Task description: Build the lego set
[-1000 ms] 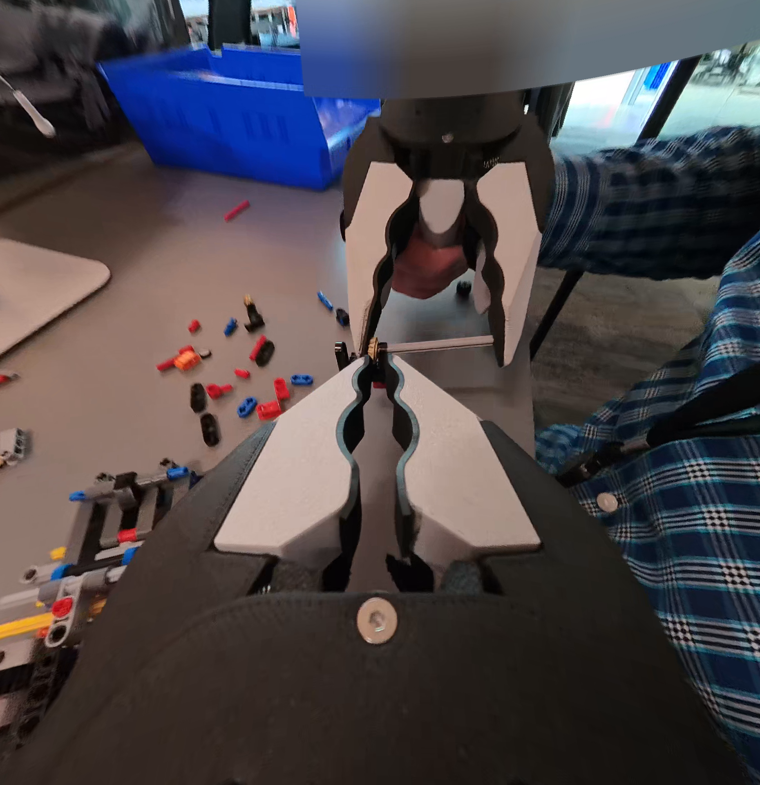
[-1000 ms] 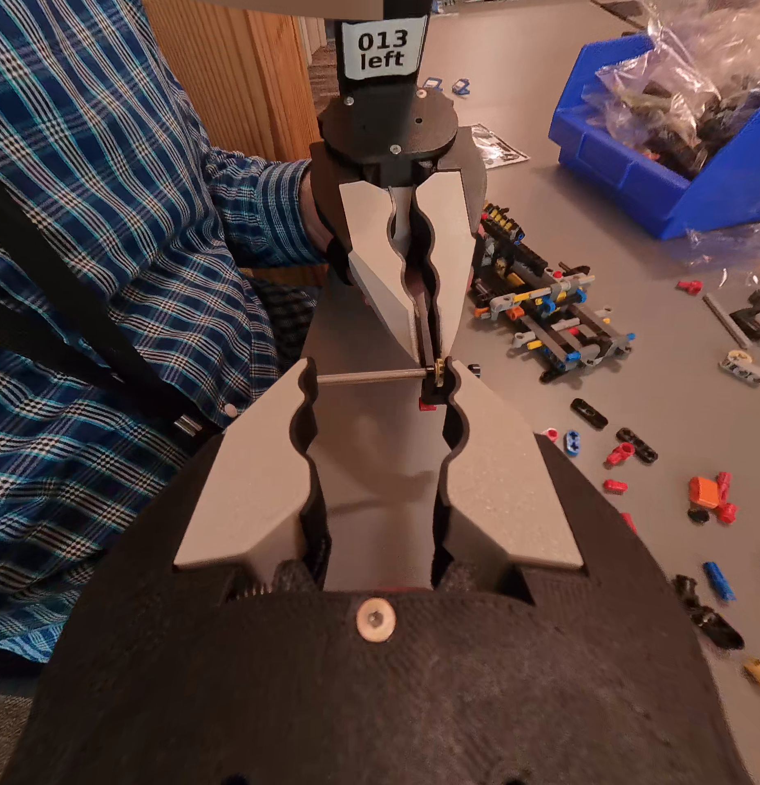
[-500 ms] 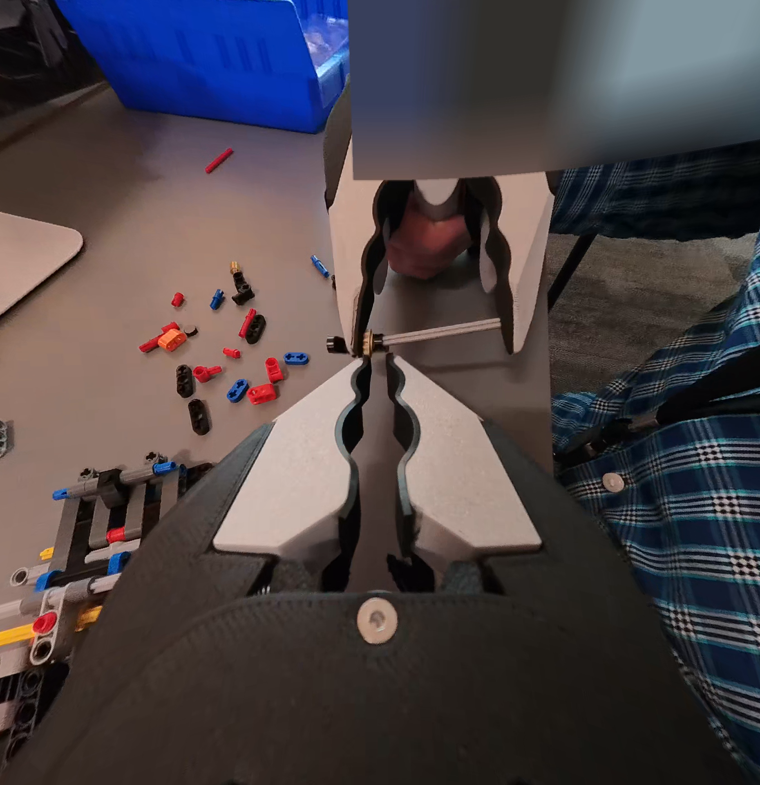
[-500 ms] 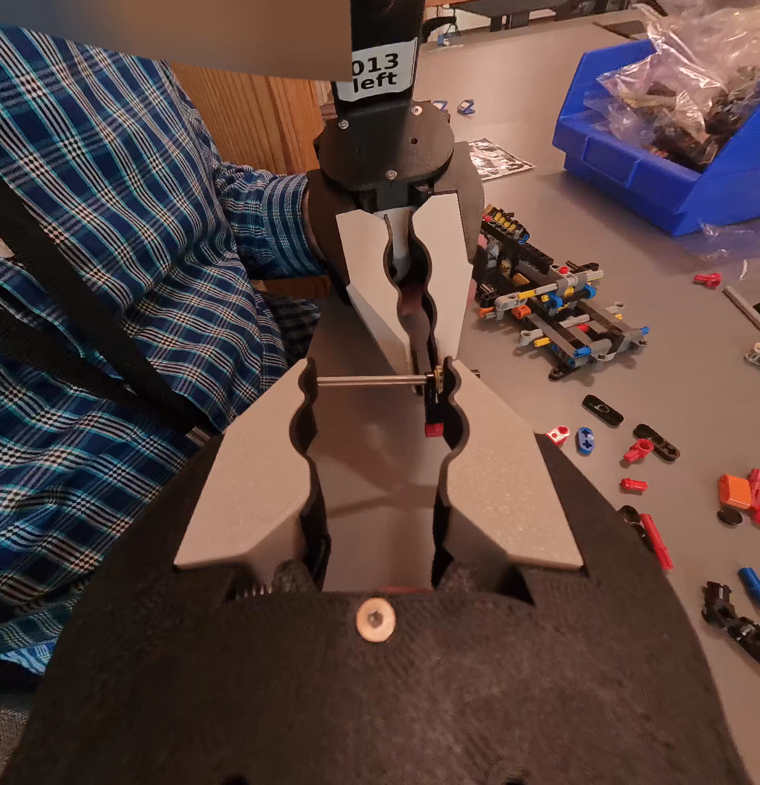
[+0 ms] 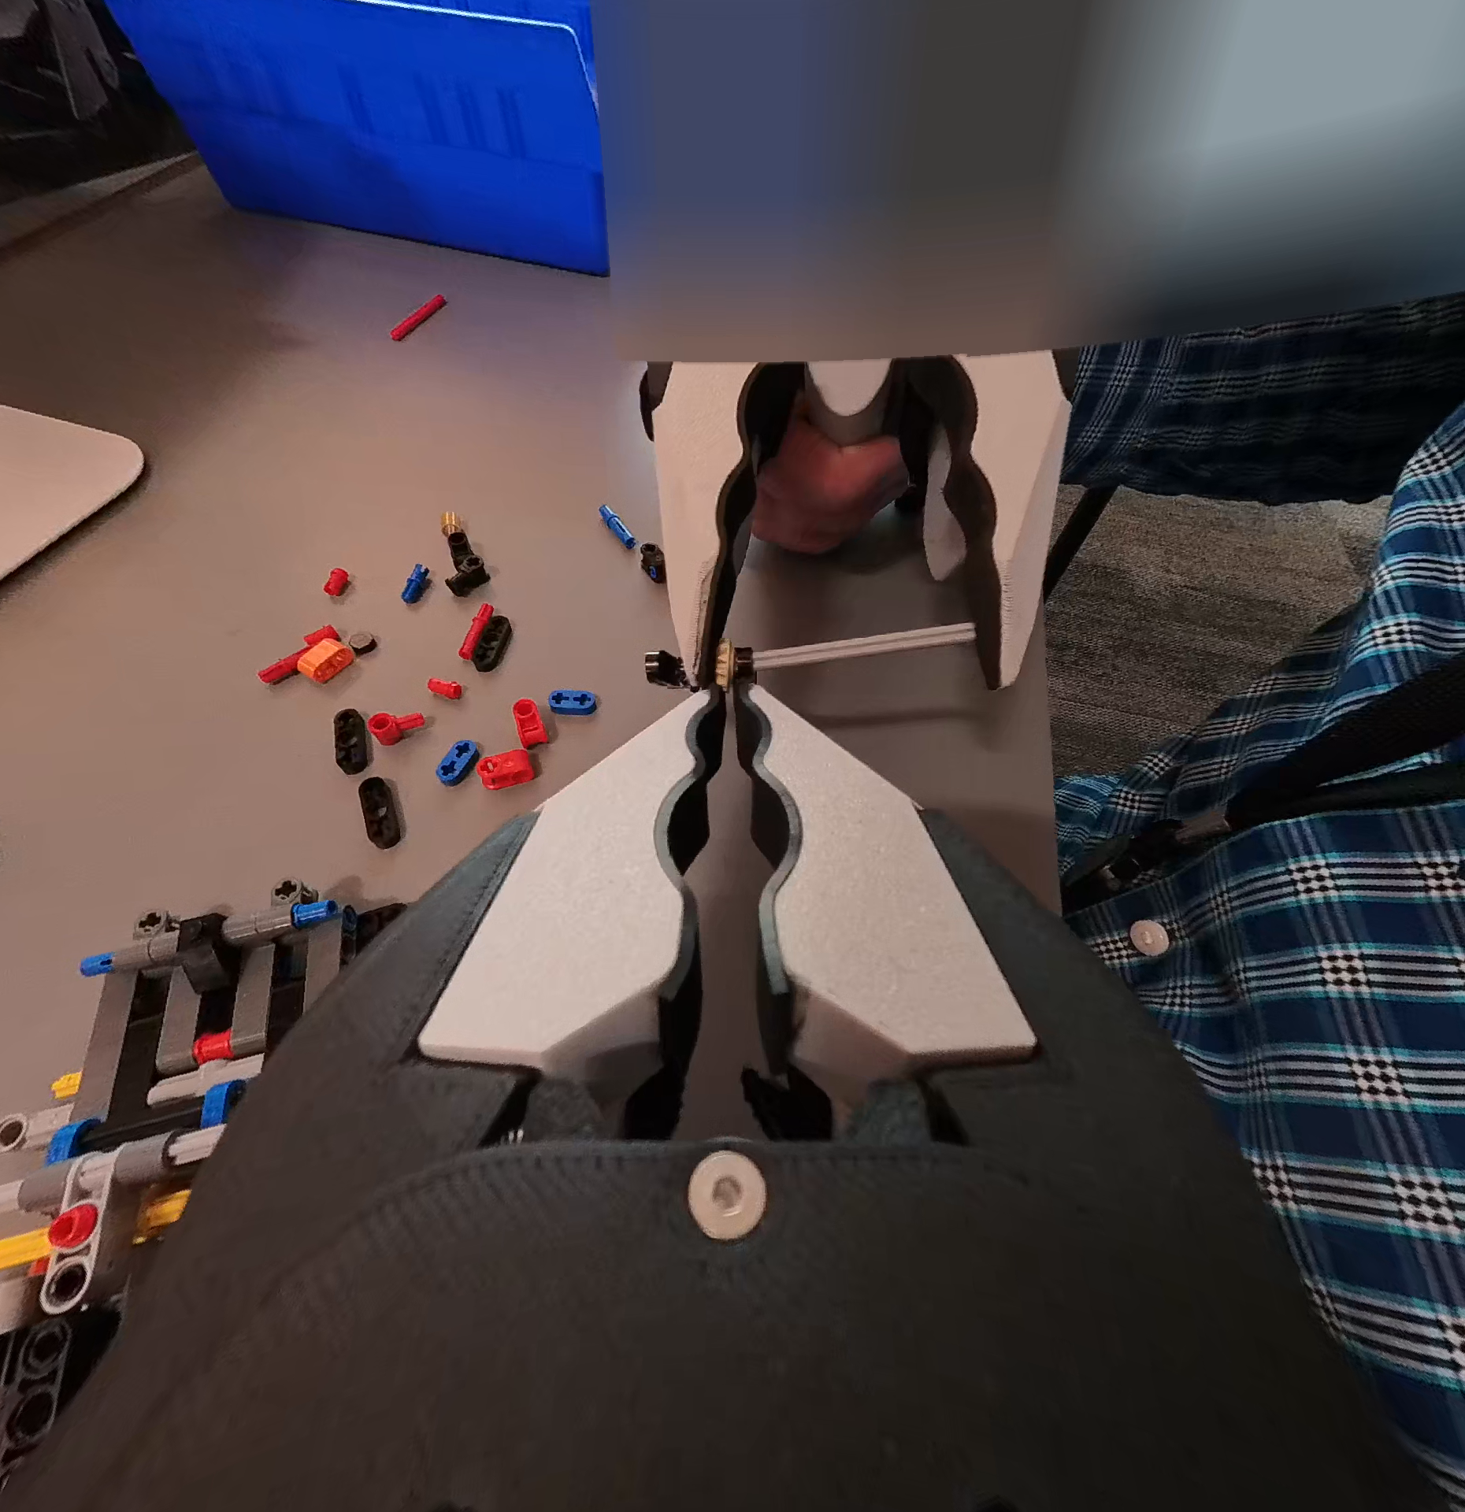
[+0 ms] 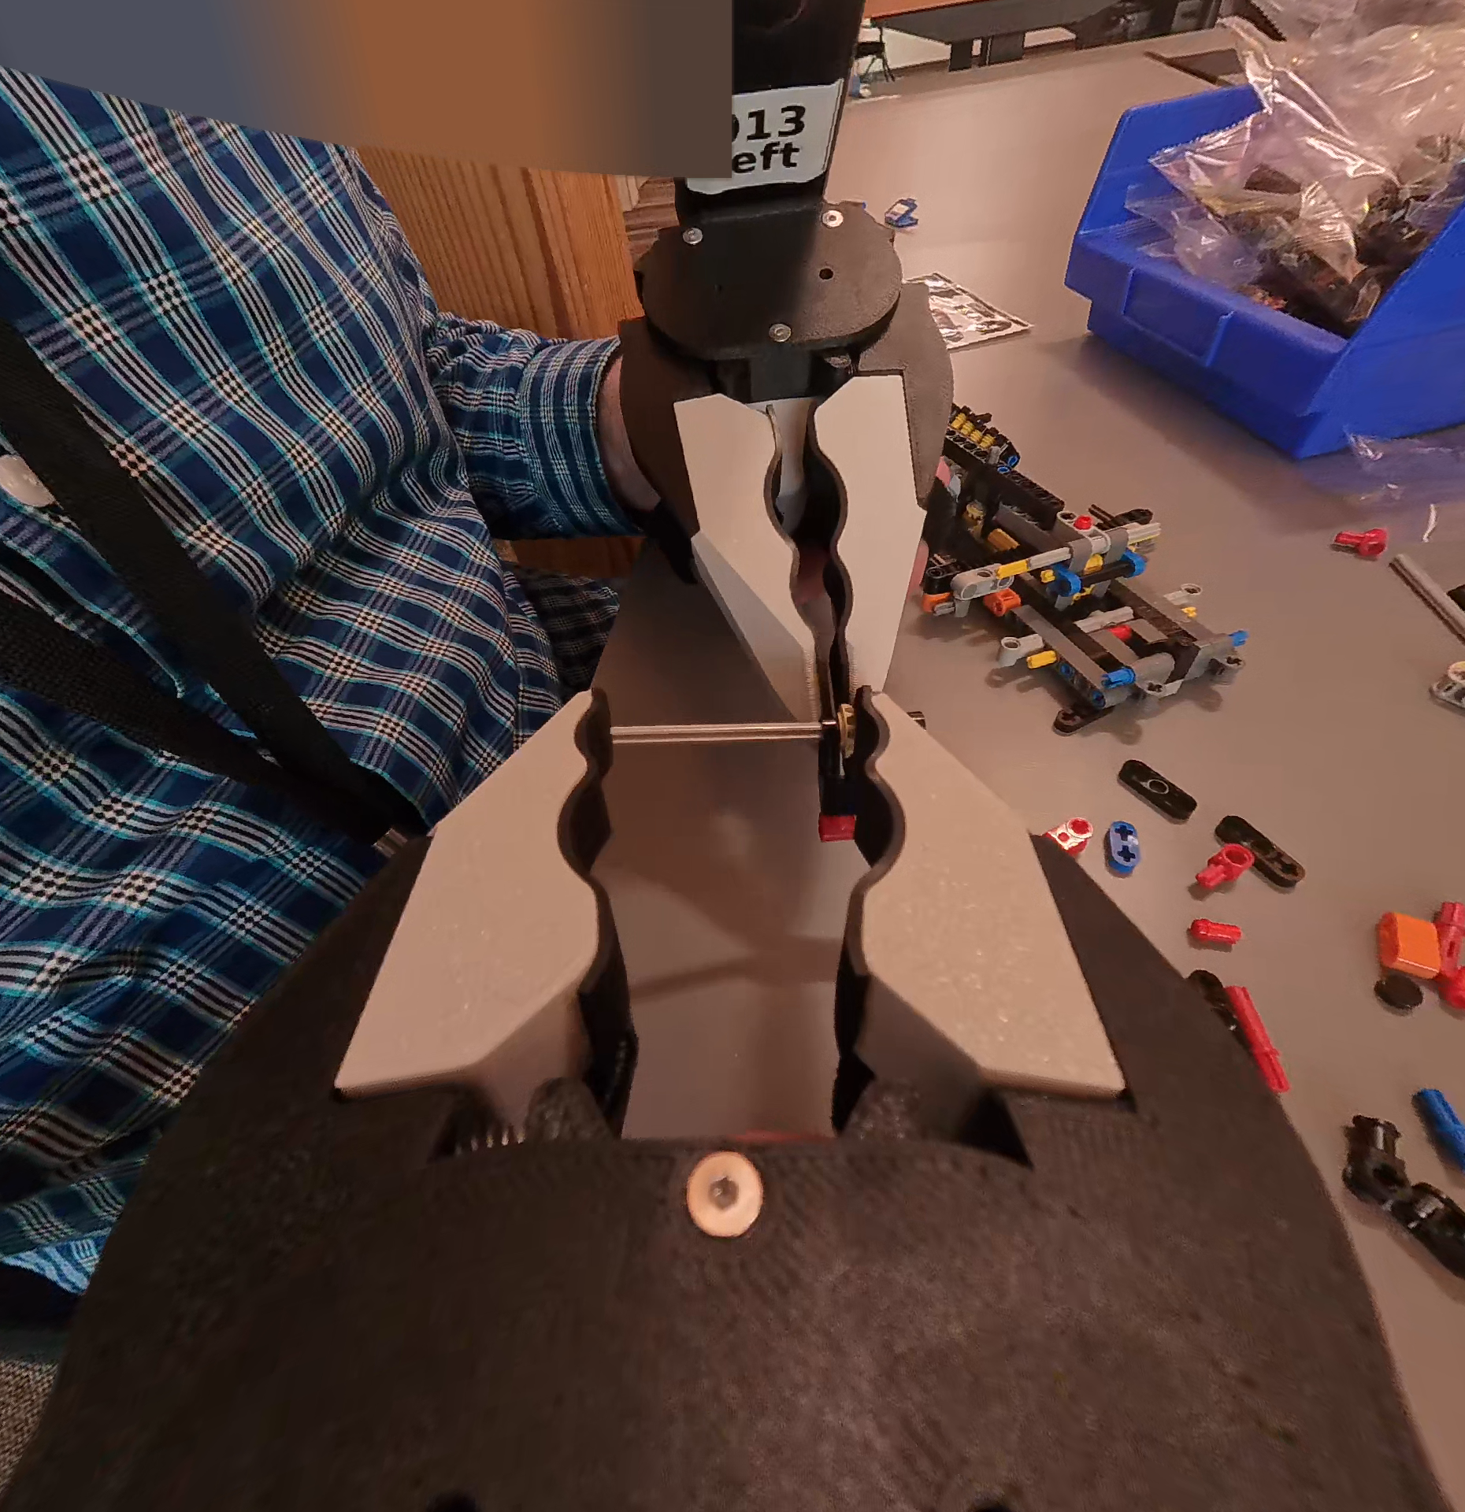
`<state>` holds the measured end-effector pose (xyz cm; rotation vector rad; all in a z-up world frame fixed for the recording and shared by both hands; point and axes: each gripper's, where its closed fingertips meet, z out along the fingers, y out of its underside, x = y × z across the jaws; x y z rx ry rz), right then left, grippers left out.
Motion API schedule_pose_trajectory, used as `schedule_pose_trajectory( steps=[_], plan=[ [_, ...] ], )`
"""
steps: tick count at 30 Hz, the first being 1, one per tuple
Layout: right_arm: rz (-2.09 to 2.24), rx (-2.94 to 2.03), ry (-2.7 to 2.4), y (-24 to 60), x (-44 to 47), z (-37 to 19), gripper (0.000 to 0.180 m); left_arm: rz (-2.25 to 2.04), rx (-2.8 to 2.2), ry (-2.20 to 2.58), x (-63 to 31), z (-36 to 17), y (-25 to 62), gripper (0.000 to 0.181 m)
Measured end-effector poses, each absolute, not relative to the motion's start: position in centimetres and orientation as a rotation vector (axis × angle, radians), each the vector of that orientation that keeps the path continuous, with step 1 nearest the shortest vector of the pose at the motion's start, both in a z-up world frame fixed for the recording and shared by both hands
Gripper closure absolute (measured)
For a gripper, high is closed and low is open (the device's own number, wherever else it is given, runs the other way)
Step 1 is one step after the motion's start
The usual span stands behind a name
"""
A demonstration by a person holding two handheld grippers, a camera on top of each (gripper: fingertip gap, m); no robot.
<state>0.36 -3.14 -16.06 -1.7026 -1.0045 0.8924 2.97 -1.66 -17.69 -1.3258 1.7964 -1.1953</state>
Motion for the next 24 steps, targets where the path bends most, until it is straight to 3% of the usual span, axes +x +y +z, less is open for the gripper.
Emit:
schedule_pose_trajectory(
  steps=[24],
  plan=[
    [0.861, -1.716, -1.049, -3.57, 0.87, -16.59, 0.121, -1.213, -1.295, 1.852, 3.11, -17.9, -2.32, 0.181]
  ],
)
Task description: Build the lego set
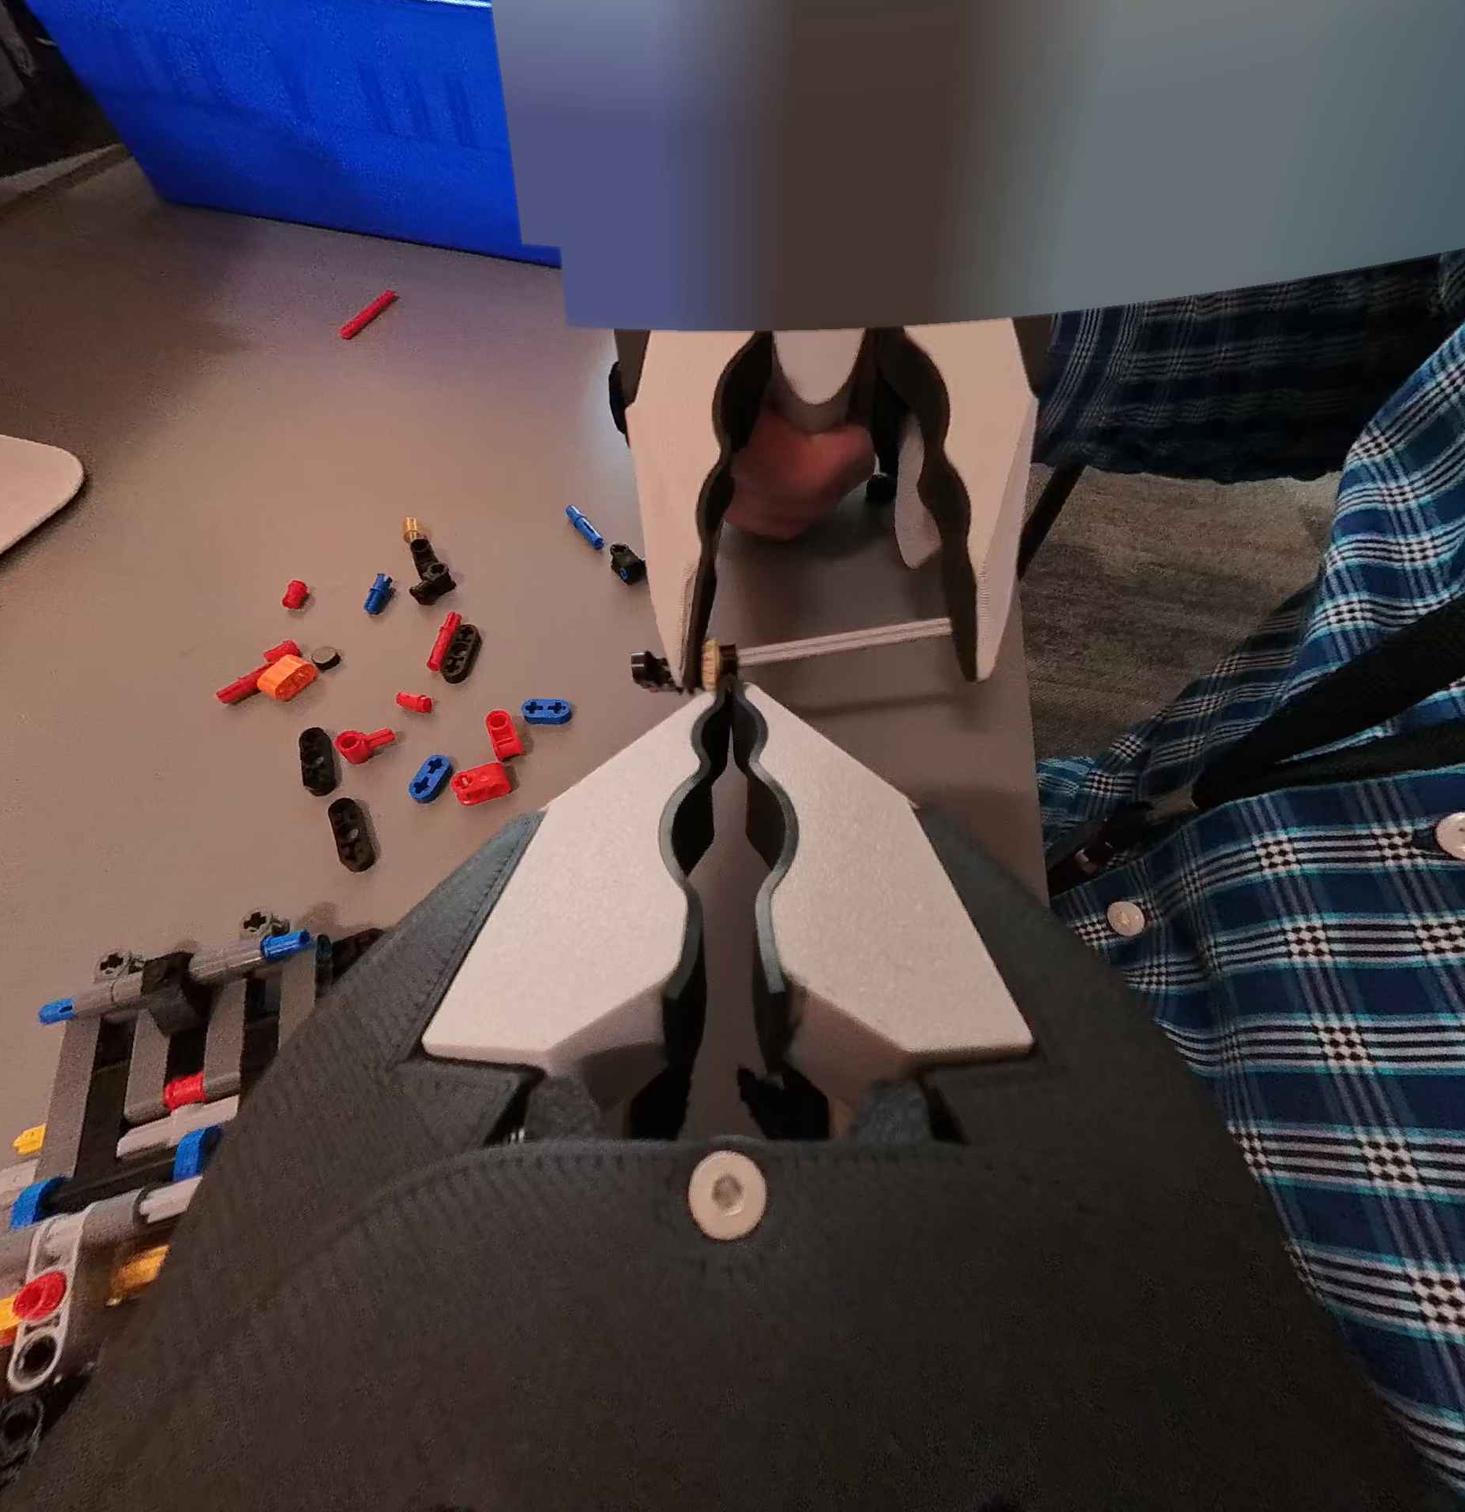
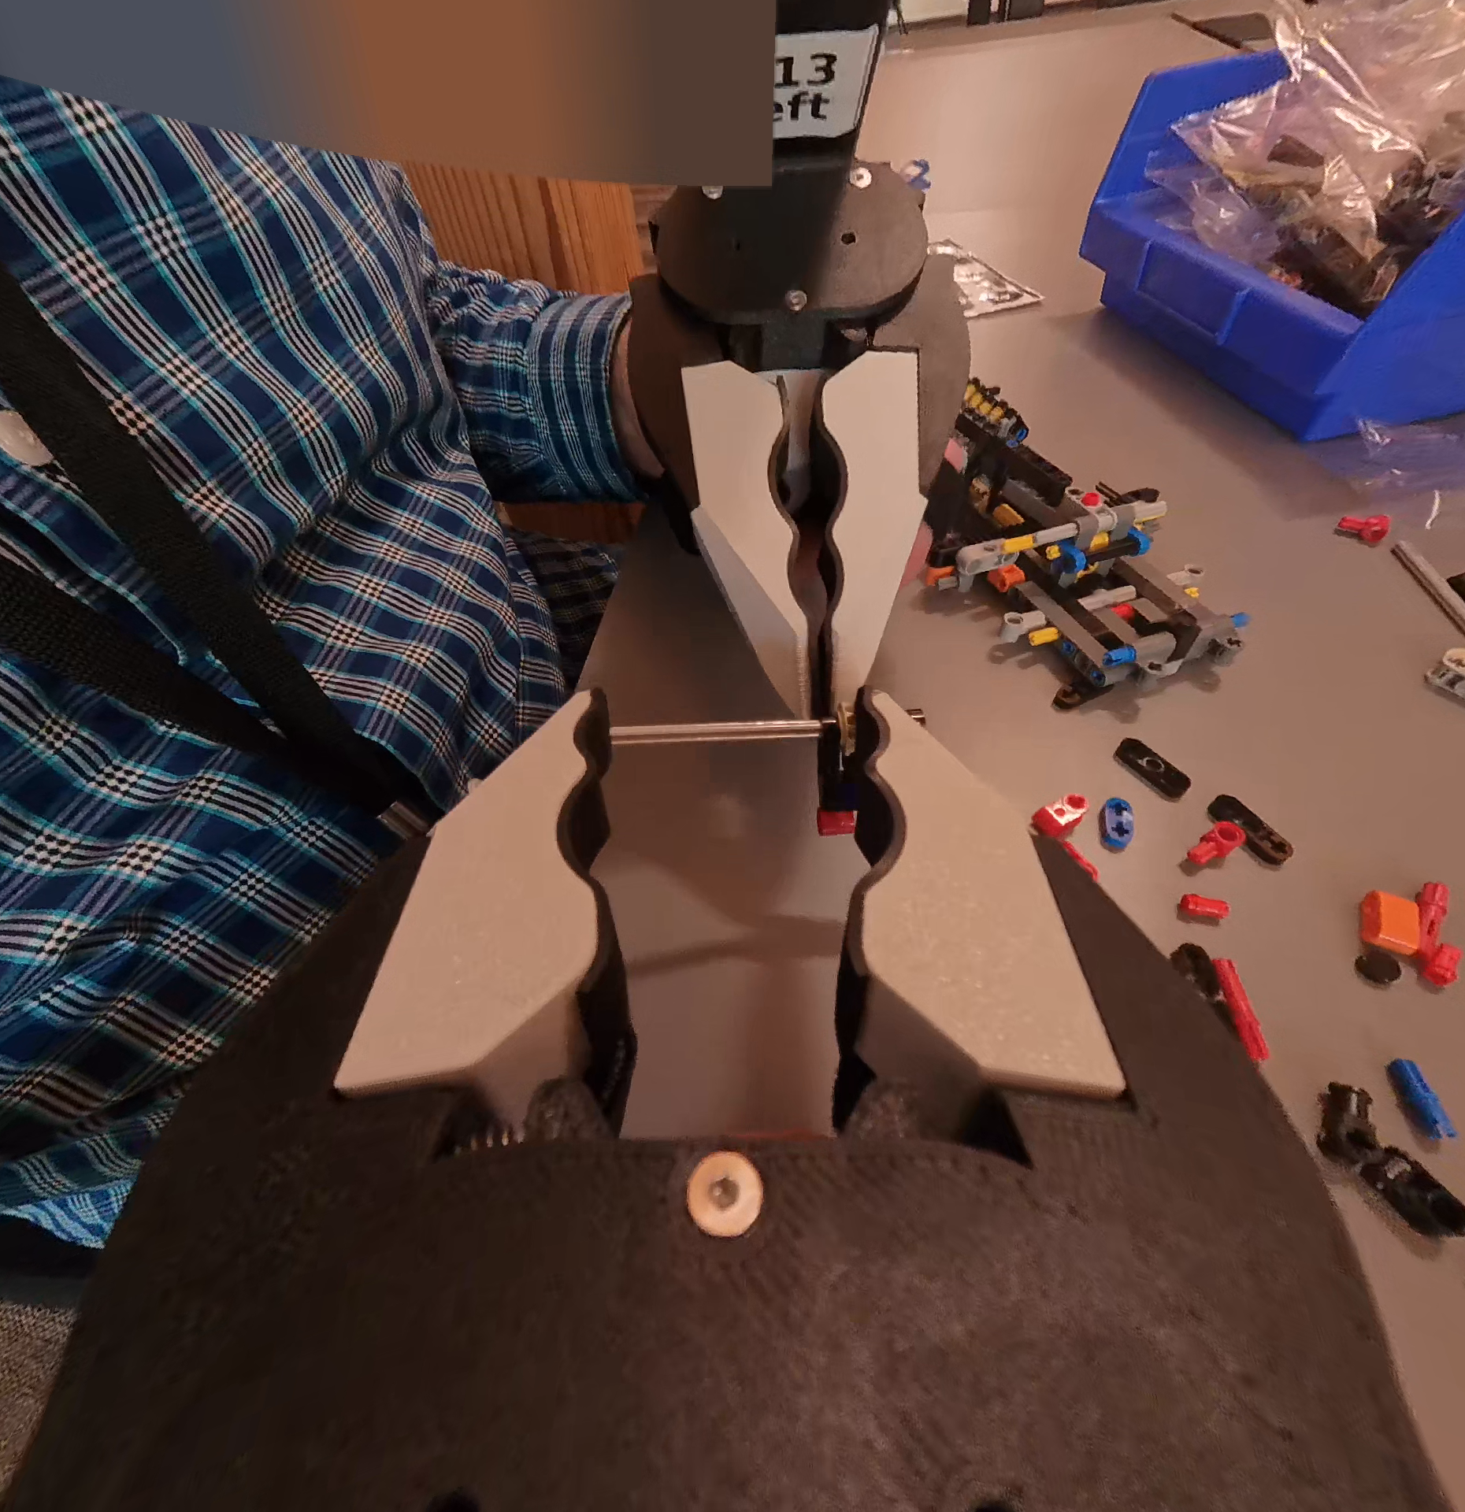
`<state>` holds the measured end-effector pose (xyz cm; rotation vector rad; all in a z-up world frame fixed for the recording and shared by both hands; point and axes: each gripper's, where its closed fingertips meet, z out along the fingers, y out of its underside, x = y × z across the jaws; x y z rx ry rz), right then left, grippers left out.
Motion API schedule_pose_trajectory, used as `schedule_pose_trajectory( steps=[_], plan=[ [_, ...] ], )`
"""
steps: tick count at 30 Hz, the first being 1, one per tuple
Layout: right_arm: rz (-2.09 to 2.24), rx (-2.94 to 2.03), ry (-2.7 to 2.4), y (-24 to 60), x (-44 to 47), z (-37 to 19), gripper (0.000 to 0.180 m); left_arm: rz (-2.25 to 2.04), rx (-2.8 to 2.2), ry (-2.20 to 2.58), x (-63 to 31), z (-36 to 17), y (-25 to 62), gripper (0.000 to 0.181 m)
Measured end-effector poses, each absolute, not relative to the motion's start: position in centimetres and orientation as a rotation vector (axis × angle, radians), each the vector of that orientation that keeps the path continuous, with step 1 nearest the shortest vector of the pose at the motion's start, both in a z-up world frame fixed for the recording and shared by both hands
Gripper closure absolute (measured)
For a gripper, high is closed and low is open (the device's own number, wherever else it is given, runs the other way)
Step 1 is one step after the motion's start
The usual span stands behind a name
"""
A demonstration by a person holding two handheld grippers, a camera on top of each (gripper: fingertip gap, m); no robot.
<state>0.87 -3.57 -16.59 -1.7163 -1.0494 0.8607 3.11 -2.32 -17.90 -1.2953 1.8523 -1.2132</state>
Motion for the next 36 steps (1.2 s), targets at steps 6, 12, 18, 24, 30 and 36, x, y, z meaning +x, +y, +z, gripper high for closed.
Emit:
schedule_pose_trajectory(
  steps=[6, 12, 18, 24, 30, 36],
  plan=[
    [0.836, -1.764, -1.078, -3.8, 1.1, -17.4, 0.123, -1.18, -1.271, 1.89, 3.6, -18.3, -2.8, 0.181],
    [0.8, -1.802, -1.105, -3.8, 1.1, -18.2, 0.124, -1.163, -1.299, 1.878, 3.2, -18.2, -2.1, 0.181],
    [0.704, -1.897, -1.183, -3.7, 1.1, -20.3, 0.124, -1.133, -1.344, 1.9, 2.6, -18.6, -1.9, 0.155],
    [0.64, -1.924, -1.285, -4.2, 0.6, -21.6, 0.154, -1.048, -1.354, 2.031, 2.3, -20.8, -3.3, 0.121],
    [0.622, -1.928, -1.295, -4.5, 0.7, -21.6, 0.152, -1.041, -1.365, 2.034, 2.4, -21.1, -3.2, 0.115],
    [0.576, -1.942, -1.194, -3.6, 2.3, -20.2, 0.137, -1.018, -1.385, 2.006, 2.8, -21.0, -2.4, 0.118]
  ],
)
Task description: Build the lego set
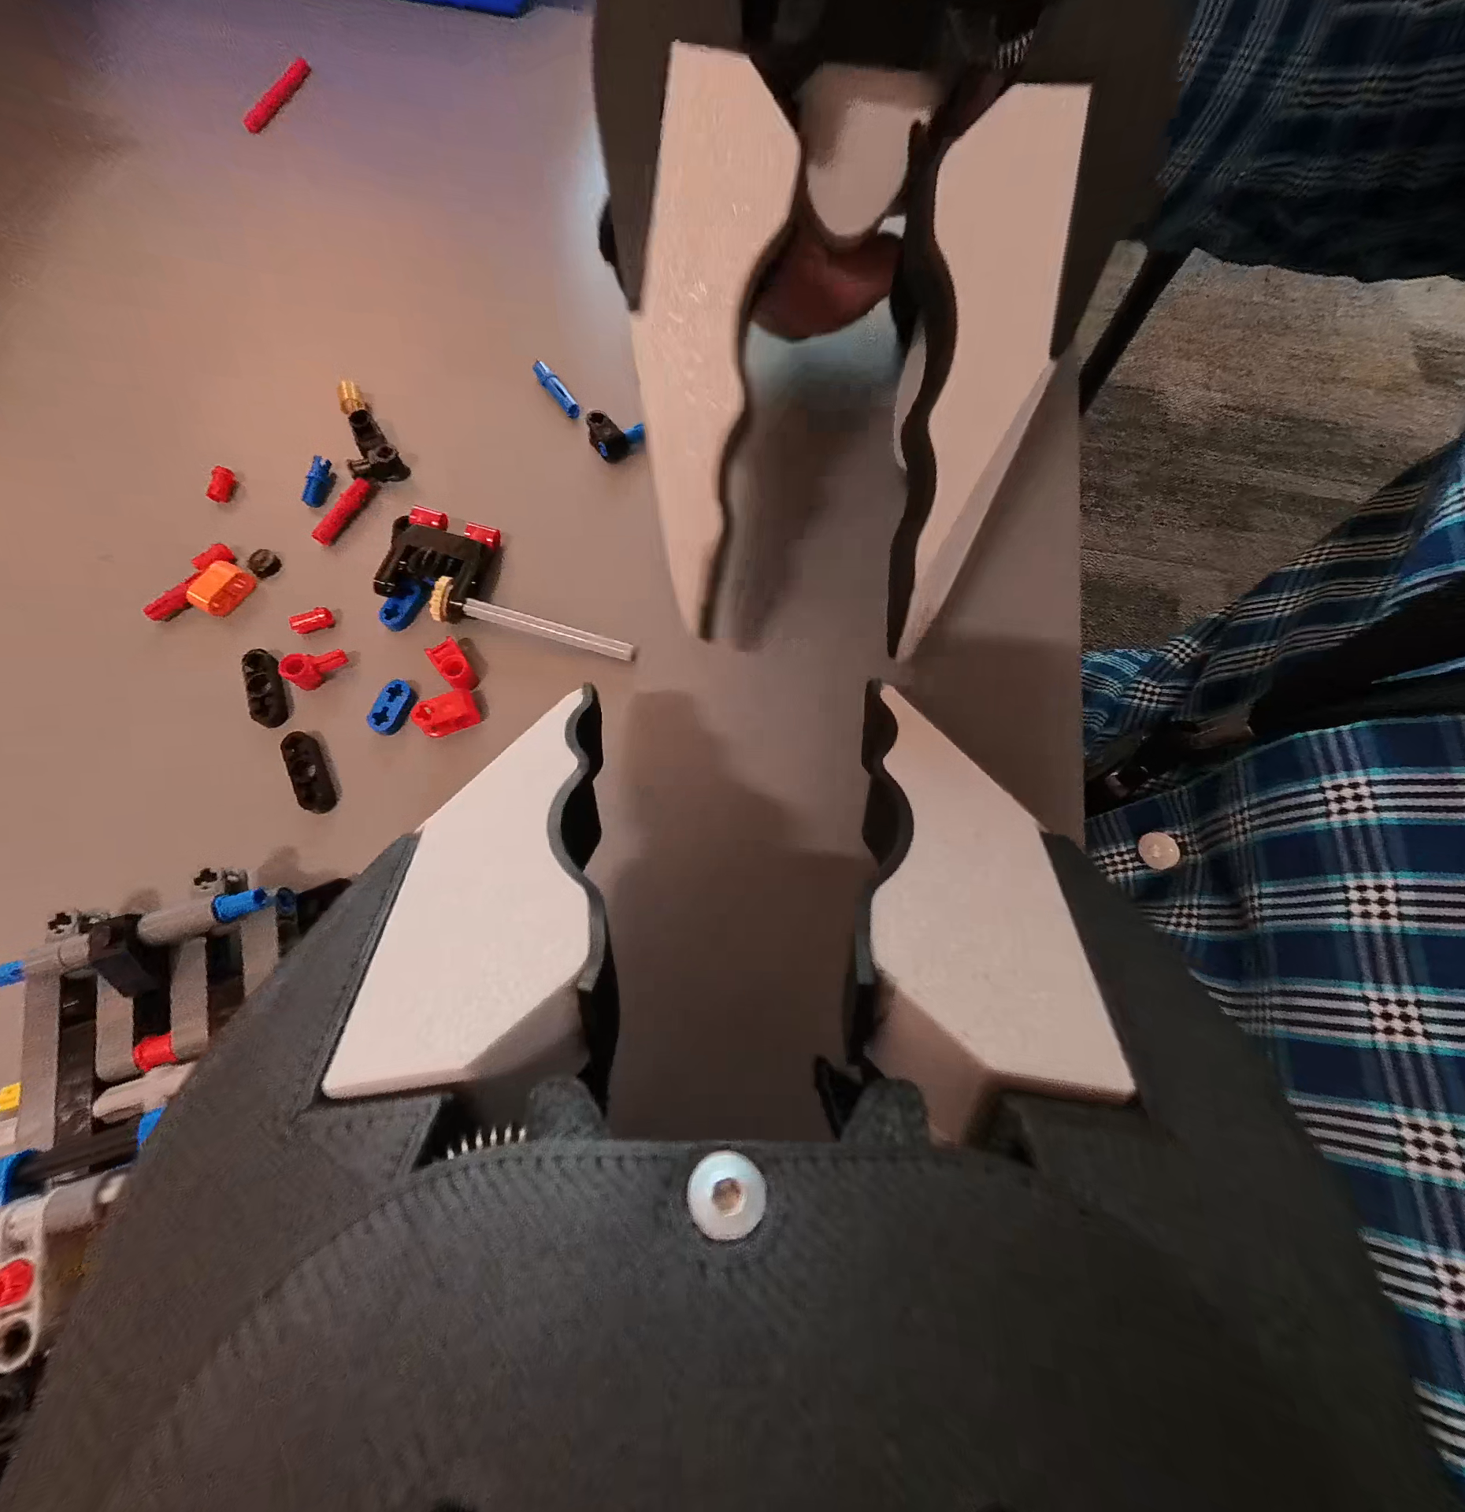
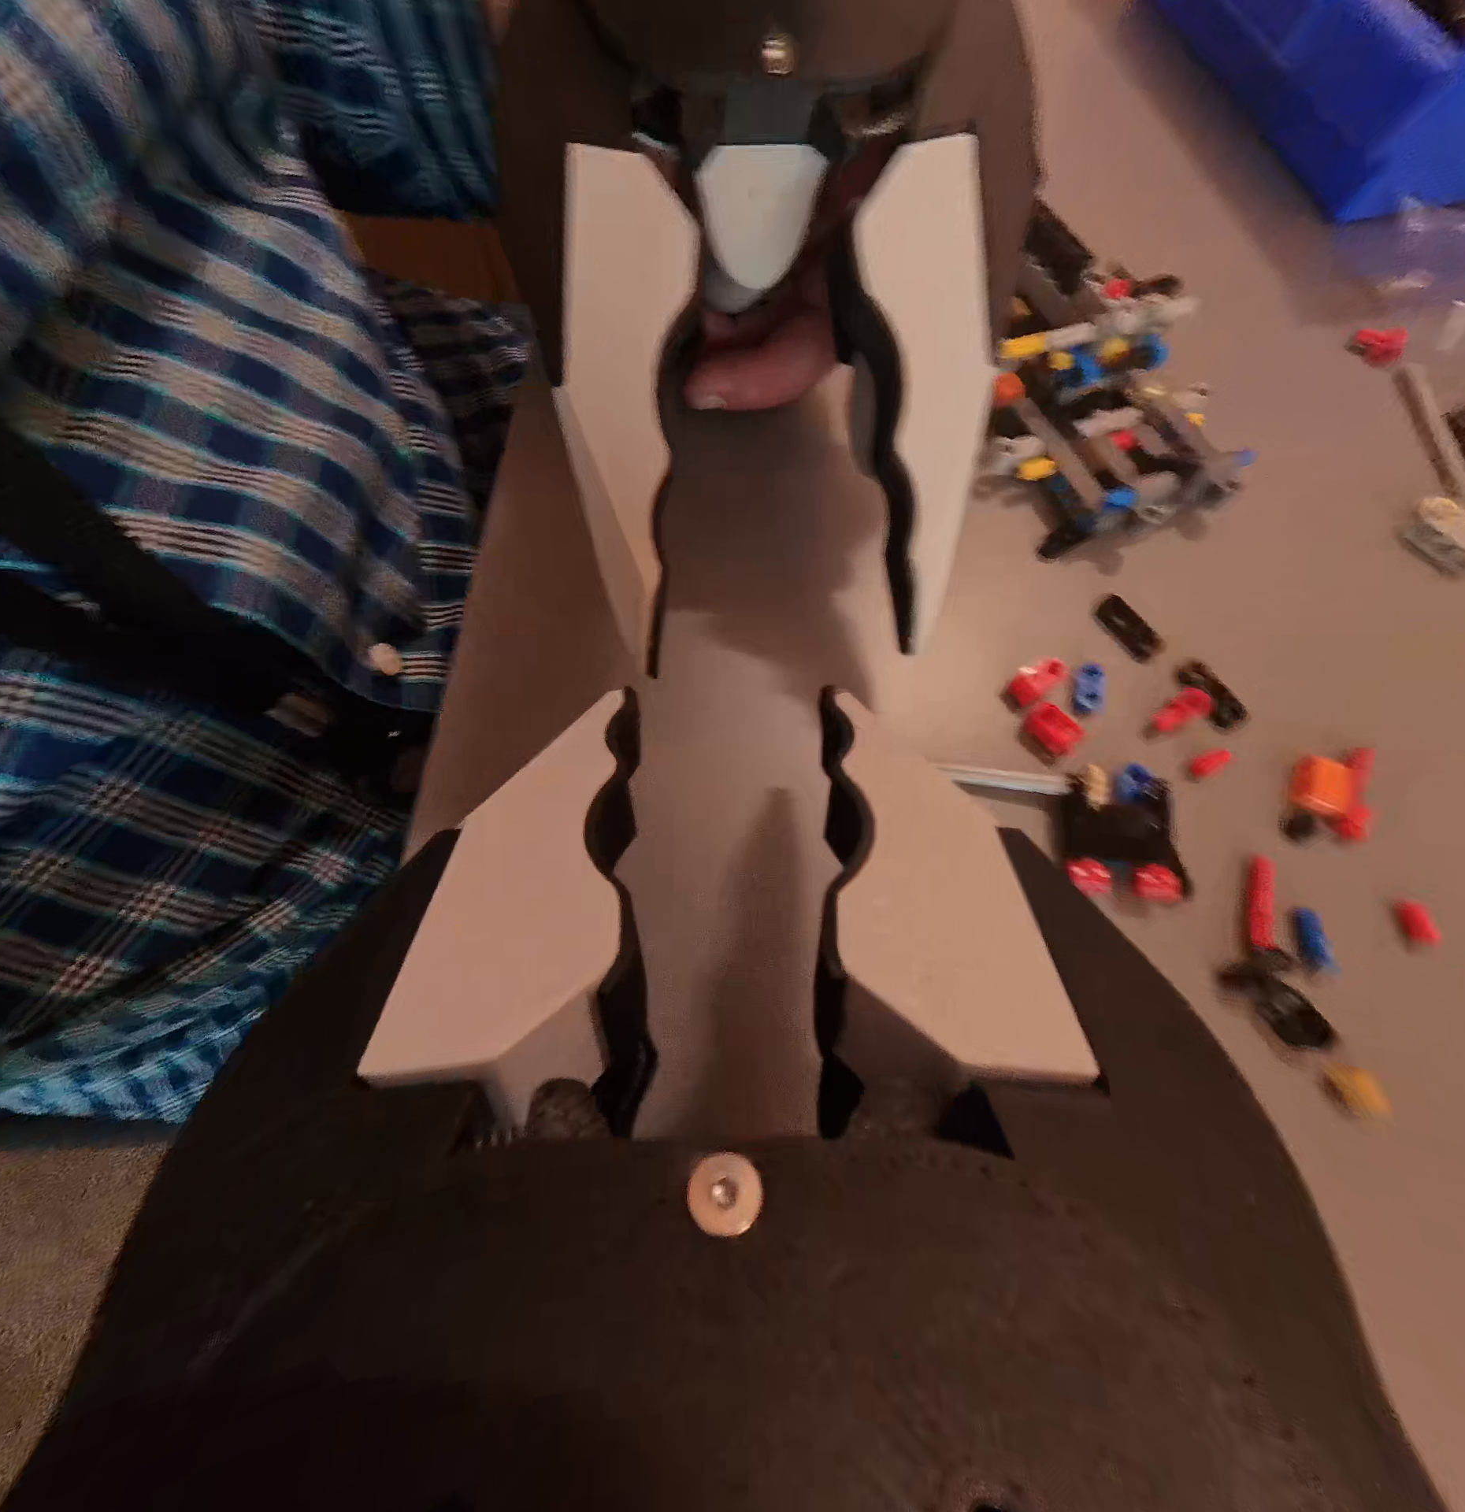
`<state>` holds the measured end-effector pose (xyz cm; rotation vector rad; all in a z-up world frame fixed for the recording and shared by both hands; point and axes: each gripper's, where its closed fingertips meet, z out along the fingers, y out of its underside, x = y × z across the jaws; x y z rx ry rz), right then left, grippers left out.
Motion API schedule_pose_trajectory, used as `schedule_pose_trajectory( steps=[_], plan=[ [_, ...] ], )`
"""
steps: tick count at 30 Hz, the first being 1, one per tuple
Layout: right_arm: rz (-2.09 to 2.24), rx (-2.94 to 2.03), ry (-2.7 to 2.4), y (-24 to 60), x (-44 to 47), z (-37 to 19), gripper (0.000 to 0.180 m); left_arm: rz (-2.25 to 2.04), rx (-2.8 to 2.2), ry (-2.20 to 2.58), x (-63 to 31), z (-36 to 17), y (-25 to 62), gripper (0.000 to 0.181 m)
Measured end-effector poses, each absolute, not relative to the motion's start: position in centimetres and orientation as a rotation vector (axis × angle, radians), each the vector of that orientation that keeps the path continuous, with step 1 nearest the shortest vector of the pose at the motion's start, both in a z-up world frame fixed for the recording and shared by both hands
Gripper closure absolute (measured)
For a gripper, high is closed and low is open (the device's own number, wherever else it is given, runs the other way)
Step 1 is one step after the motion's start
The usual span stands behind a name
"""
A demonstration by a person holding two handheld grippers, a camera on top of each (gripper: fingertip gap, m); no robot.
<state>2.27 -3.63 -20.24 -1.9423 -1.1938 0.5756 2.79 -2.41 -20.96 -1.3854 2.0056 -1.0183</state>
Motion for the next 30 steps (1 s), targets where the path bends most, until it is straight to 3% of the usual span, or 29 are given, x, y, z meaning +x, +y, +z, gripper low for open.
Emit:
schedule_pose_trajectory(
  steps=[1, 6, 16, 30],
  plan=[
    [0.532, -1.961, -1.153, -2.9, 3.0, -20.1, 0.129, -1.0, -1.386, 2.001, 2.9, -21.0, -2.2, 0.119],
    [0.38, -2.06, -1.051, -0.2, 6.3, -20.7, 0.124, -0.899, -1.369, 1.996, 4.3, -21.0, -1.0, 0.122],
    [0.302, -2.112, -1.039, 2.4, 8.7, -22.3, 0.106, -0.725, -1.303, 2.083, 7.1, -21.7, 1.1, 0.109],
    [0.413, -2.079, -1.105, 2.8, 8.6, -22.8, 0.13, -0.654, -1.272, 2.227, 8.1, -22.7, 1.2, 0.118]
  ],
)
